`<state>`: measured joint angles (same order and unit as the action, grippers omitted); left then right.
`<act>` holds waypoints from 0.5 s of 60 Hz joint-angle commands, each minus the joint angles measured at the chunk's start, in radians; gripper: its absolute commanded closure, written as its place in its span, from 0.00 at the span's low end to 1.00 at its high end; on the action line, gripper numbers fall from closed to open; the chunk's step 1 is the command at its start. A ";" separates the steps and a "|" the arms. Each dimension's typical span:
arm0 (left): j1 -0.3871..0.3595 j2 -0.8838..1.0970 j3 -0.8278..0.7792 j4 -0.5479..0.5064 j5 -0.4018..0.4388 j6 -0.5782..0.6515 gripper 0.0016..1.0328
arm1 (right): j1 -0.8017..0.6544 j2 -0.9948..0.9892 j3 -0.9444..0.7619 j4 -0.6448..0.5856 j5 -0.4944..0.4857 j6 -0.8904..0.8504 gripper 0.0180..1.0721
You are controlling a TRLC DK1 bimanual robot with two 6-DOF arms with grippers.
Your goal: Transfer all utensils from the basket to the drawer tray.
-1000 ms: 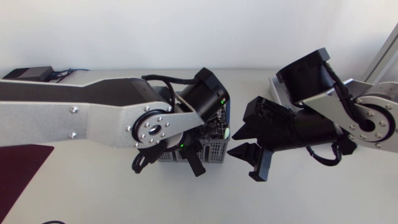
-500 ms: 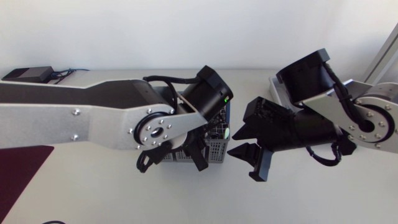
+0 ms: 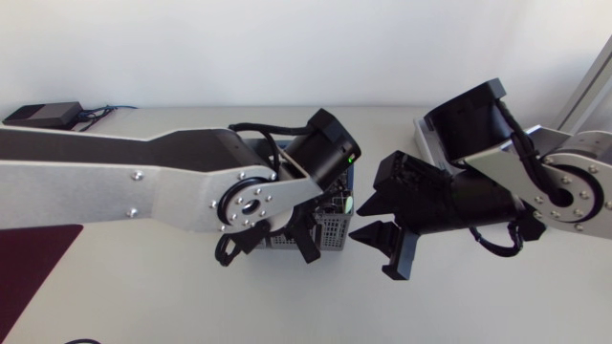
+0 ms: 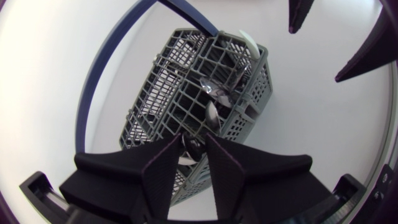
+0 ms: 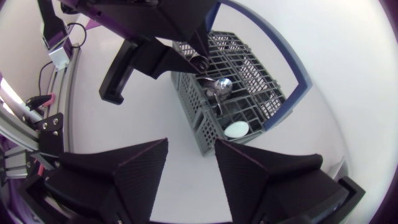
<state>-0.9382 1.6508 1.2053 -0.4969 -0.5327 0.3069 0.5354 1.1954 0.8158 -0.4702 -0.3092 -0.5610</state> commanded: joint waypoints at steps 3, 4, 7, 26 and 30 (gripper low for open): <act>0.006 0.032 -0.009 0.000 -0.013 -0.009 0.76 | -0.002 -0.002 -0.027 0.008 0.001 -0.002 0.46; 0.007 0.035 -0.010 0.000 -0.013 -0.009 0.76 | -0.002 -0.002 -0.027 0.010 0.001 -0.002 0.46; 0.012 0.038 -0.013 0.000 -0.013 -0.009 0.76 | -0.002 -0.002 -0.029 0.012 0.001 0.000 0.46; 0.024 0.041 -0.016 -0.002 -0.013 -0.008 0.94 | -0.002 -0.003 -0.032 0.013 0.001 0.000 0.46; 0.024 0.041 -0.016 -0.002 -0.013 -0.008 0.95 | -0.002 -0.005 -0.035 0.015 0.001 -0.002 0.46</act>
<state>-0.9237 1.6699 1.2049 -0.4950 -0.5331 0.3069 0.5358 1.1950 0.8112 -0.4660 -0.3092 -0.5610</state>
